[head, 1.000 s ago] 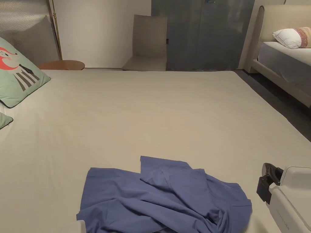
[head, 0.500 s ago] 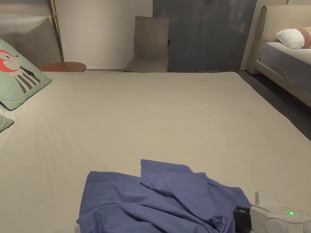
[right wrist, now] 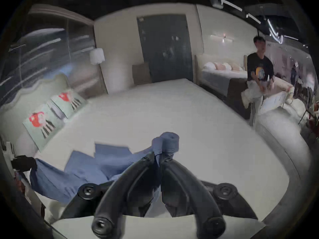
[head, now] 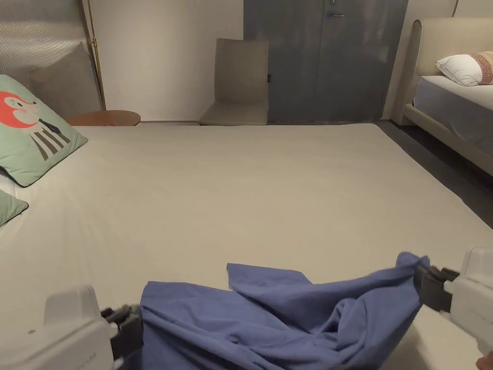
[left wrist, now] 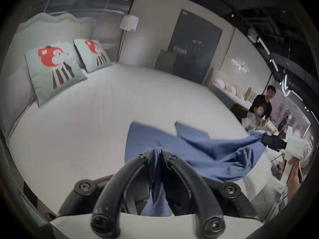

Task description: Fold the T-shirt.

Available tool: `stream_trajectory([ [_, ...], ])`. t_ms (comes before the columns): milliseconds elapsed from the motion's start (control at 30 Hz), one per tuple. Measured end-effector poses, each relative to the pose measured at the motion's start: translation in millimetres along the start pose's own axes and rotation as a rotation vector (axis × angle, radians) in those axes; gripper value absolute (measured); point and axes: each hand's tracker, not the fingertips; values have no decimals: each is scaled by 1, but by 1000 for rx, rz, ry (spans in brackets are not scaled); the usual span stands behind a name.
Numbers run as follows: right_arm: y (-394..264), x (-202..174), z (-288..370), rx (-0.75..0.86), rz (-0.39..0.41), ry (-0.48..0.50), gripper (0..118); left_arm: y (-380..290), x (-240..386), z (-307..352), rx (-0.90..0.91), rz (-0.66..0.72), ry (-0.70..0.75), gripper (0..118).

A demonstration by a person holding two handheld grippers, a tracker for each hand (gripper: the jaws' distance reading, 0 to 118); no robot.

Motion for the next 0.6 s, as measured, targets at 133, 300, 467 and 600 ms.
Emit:
stream_trajectory([
  [133, 44, -13, 36, 131, -18, 54, 5, 53, 12, 24, 143, -76, 1, 6],
  [300, 94, -28, 74, 256, -49, 80, 5, 121, 22, 52, 292, -56, -44, 6],
  [467, 147, -41, 82, 301, -36, 58, 5, 181, 39, 55, 368, -79, -52, 6],
  [600, 181, -45, 74, 314, -44, 43, 5, 222, 50, 42, 384, -74, -56, 6],
])
